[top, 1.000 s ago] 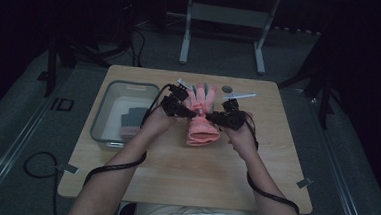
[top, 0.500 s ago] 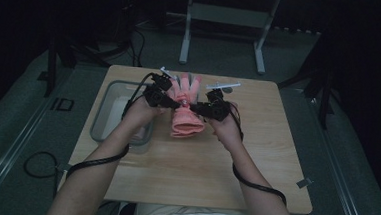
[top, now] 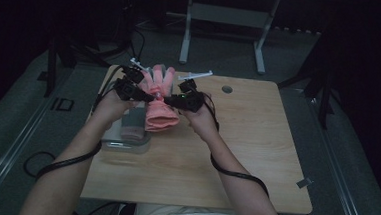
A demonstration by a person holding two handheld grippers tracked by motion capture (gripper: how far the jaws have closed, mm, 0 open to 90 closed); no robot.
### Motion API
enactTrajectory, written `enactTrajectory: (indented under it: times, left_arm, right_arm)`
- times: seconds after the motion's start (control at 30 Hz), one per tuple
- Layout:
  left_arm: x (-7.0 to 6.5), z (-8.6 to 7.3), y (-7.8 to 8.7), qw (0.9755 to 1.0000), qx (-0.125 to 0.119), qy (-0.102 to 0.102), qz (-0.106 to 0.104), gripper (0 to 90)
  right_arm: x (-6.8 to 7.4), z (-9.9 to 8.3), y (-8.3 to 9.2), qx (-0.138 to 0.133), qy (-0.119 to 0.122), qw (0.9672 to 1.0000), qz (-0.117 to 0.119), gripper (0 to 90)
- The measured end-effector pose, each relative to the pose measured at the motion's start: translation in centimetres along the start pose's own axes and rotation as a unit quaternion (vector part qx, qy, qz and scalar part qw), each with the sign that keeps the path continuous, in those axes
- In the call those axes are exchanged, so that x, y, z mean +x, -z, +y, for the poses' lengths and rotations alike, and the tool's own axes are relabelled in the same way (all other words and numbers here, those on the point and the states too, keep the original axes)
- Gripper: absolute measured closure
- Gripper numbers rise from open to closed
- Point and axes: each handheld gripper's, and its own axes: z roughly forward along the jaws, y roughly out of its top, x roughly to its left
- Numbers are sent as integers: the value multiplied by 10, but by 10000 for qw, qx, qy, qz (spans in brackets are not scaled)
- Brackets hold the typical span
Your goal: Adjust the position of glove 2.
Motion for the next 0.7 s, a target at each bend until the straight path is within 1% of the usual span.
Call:
enactTrajectory:
  times: [0.07, 0.13, 0.17, 0.2, 0.23, 0.27, 0.3, 0.33, 0.37, 0.4, 0.43, 0.47, 0.5, 0.53, 0.63, 0.67, 0.7]
  left_arm:
    - [11, -8, 11, 9999, -37, 119, 107, 766]
    - [18, -13, 17, 9996, -34, 179, 202, 766]
    - [18, -13, 17, 9996, -34, 179, 202, 766]
    - [26, -18, 23, 9993, -22, 252, 283, 766]
    - [30, -21, 26, 9991, -6, 291, 322, 766]
    - [30, -21, 26, 9991, -6, 291, 322, 766]
    - [38, -28, 29, 9986, 11, 382, 377, 766]
    - [38, -28, 29, 9986, 11, 382, 377, 766]
    - [46, -35, 30, 9979, 29, 475, 435, 766]
    - [46, -35, 30, 9979, 29, 475, 435, 766]
    - [49, -38, 30, 9976, 31, 520, 453, 766]
    - [53, -41, 29, 9974, 50, 552, 468, 766]
    - [59, -47, 26, 9969, 76, 621, 474, 766]
    - [62, -49, 23, 9967, 94, 650, 472, 766]
    - [68, -53, 12, 9965, 145, 717, 411, 766]
    - [68, -53, 12, 9965, 145, 717, 411, 766]
    - [71, -55, 4, 9964, 186, 735, 383, 766]
  right_arm:
    - [6, 5, -7, 3, 50, 10000, 37, 722]
    - [14, 10, -17, 3, 93, 9999, 111, 721]
    - [14, 10, -17, 3, 93, 9999, 111, 721]
    - [21, 15, -27, 13, 117, 9998, 182, 722]
    - [24, 17, -32, 25, 137, 9997, 224, 722]
    - [24, 17, -32, 25, 137, 9997, 224, 722]
    - [30, 20, -42, 64, 145, 9994, 298, 722]
    - [32, 21, -48, 82, 172, 9993, 334, 721]
    - [35, 22, -53, 117, 185, 9991, 355, 721]
    - [37, 22, -59, 150, 220, 9990, 361, 721]
    - [39, 22, -64, 170, 249, 9989, 371, 722]
    - [39, 22, -64, 170, 249, 9989, 371, 722]
    - [41, 21, -74, 214, 242, 9987, 387, 721]
    - [42, 20, -78, 234, 231, 9987, 382, 721]
    - [40, 15, -88, 316, 195, 9987, 338, 722]
    - [40, 15, -88, 316, 195, 9987, 338, 722]
    - [37, 11, -94, 399, 177, 9986, 285, 722]
